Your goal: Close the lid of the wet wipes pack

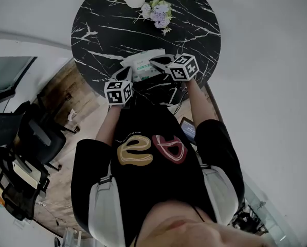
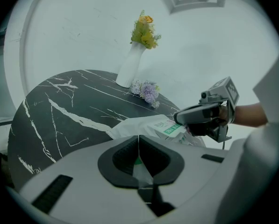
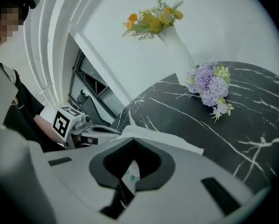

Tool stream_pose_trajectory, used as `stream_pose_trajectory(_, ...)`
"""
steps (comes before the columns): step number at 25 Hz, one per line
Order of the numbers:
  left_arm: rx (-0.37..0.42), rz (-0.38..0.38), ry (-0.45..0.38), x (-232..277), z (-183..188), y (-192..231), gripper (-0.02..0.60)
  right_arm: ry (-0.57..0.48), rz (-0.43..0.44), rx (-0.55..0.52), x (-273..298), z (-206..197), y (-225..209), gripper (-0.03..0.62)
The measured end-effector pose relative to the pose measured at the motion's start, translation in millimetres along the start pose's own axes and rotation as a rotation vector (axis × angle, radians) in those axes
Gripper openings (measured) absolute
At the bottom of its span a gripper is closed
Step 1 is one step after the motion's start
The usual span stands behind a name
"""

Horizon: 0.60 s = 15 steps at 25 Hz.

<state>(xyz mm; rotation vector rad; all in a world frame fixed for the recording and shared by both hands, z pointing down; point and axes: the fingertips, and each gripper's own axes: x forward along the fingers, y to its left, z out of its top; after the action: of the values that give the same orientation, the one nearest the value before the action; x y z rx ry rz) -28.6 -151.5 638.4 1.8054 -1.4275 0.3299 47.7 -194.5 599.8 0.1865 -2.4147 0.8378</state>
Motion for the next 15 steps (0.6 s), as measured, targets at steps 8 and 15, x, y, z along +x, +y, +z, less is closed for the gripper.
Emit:
stream_pose_trajectory(8,0.019,-0.007,-0.008,-1.0,-0.1,-2.2,0.021,0.0,-0.04,-0.012,1.8,-8.0,8.4,0.011)
stream_pose_trajectory(15,0.021,-0.012,-0.012,-2.2,0.8,-3.4,0.021,0.003,-0.074,-0.018,1.4,-11.7,10.1,0.011)
